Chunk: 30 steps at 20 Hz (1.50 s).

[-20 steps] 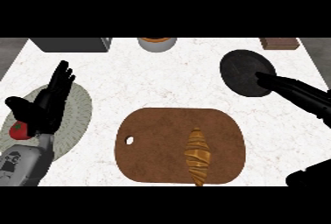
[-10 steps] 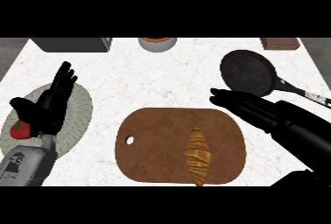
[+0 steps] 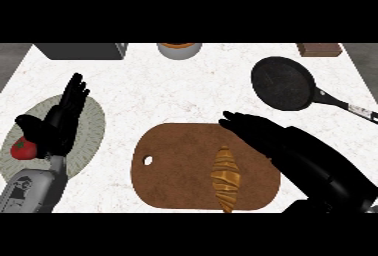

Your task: Pick the croissant from the cutting board and place it in the pan

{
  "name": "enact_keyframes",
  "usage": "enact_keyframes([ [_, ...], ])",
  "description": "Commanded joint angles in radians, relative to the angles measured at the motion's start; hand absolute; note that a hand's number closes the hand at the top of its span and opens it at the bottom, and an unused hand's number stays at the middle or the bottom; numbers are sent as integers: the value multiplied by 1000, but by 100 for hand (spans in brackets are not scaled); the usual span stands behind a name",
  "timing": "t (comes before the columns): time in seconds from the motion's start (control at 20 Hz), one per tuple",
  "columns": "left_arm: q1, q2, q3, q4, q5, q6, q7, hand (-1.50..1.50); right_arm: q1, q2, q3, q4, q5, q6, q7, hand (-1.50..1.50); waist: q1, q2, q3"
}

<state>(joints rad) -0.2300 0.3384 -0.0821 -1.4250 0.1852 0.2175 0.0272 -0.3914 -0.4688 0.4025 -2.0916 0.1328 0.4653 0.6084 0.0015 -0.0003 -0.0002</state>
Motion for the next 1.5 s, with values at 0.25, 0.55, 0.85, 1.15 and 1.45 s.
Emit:
enact_keyframes([
  [0.25, 50, -21, 31, -57, -36, -40, 12, 0, 22, 36, -60, 123, 97, 118, -68, -150, 2, 0, 0],
  [0.55, 36, -30, 73, -29, -42, -71, -2, 0, 61, 133, 37, 227, 240, 107, -157, -150, 3, 1, 0],
  [0.85, 24, -66, 59, -85, -85, -62, 78, 0, 40, 194, 35, 243, 297, 180, -159, -150, 2, 0, 0],
  [1.15, 23, -74, 94, -81, -94, -74, 49, 0, 67, 194, 88, 301, 441, 176, -199, -150, 3, 0, 0],
  [1.45, -13, -96, 102, -4, -105, -96, 25, 0, 29, 212, 119, 374, 539, 213, -191, -150, 1, 1, 0],
])
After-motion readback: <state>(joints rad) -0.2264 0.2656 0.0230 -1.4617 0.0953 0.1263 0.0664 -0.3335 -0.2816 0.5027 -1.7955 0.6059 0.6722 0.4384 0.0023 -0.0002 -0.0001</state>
